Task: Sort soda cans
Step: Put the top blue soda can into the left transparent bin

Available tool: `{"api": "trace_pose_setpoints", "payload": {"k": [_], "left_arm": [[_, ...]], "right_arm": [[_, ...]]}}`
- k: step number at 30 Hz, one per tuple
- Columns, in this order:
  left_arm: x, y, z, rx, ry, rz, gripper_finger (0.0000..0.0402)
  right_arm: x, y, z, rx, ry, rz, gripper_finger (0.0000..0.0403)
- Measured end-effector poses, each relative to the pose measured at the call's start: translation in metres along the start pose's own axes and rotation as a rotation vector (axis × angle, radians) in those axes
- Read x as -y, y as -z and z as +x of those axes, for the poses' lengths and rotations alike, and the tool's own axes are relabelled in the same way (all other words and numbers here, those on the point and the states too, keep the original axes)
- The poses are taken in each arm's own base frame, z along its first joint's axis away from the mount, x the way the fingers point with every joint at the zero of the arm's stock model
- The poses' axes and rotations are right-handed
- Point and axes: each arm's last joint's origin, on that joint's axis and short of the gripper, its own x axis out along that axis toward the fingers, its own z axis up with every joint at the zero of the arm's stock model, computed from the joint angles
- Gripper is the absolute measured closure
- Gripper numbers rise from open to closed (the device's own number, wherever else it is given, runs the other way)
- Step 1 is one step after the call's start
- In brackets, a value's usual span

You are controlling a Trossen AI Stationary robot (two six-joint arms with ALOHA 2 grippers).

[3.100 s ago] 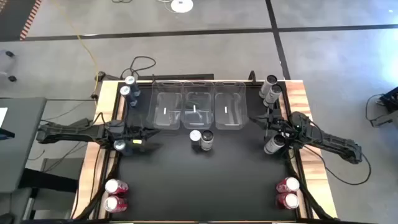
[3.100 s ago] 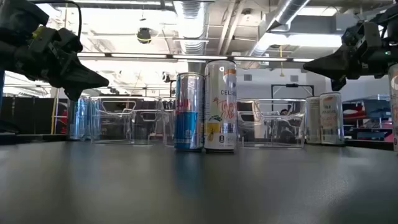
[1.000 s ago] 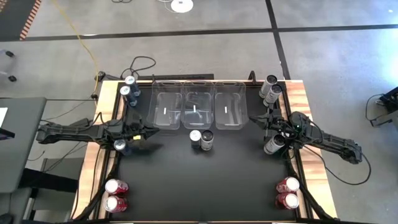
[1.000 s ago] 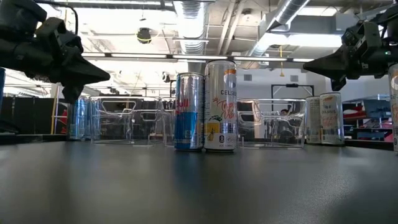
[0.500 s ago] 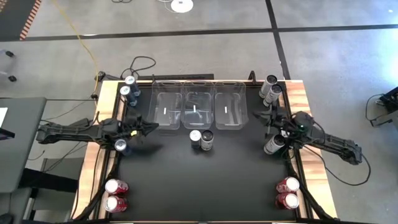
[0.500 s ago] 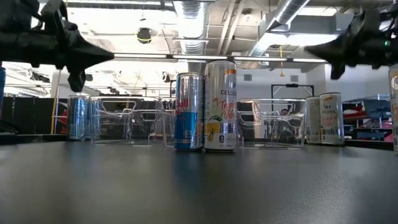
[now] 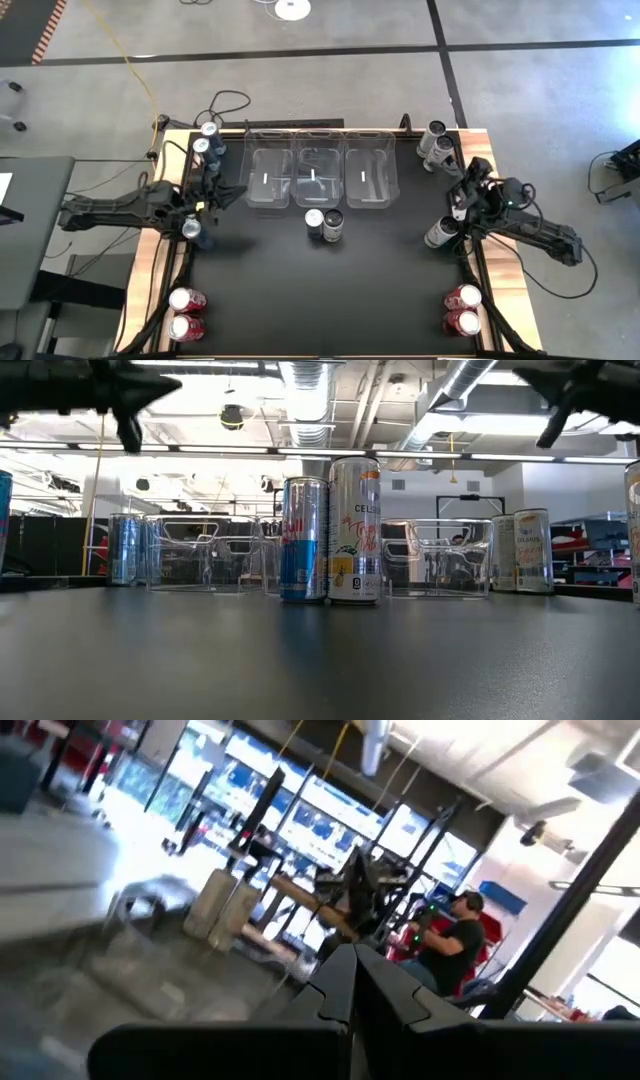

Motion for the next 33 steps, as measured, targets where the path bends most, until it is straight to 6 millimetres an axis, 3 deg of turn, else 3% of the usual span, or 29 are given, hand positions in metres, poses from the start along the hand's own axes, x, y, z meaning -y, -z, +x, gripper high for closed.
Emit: {"api": "trace_pose_setpoints", "payload": {"k": [4, 9, 18, 25, 33], "left_arm": [[0.019, -0.035, 0.007, -0.026, -0.005, 0.056, 0.0396], [0.033, -0.073, 0.018, -0.249, -0.294, 0.071, 0.04], [0.041, -0.129, 0.046, -0.35, -0.784, 0.205, 0.04], [0.023, -0.143, 0.069, -0.471, -0.955, 0.298, 0.04], [-0.031, -0.14, 0.094, -0.672, -0.949, 0.094, 0.0399]], "right_arm": [[-0.014, -0.019, 0.003, 0.057, -0.042, -0.024, 0.0403], [-0.025, -0.035, 0.012, 0.082, -0.032, -0.058, 0.0403], [-0.005, -0.011, 0.043, -0.121, 0.198, 0.259, 0.04], [0.001, -0.002, 0.055, -0.161, 0.199, 0.293, 0.0343], [-0.009, -0.012, 0.06, -0.165, 0.092, 0.257, 0.0234]]}}
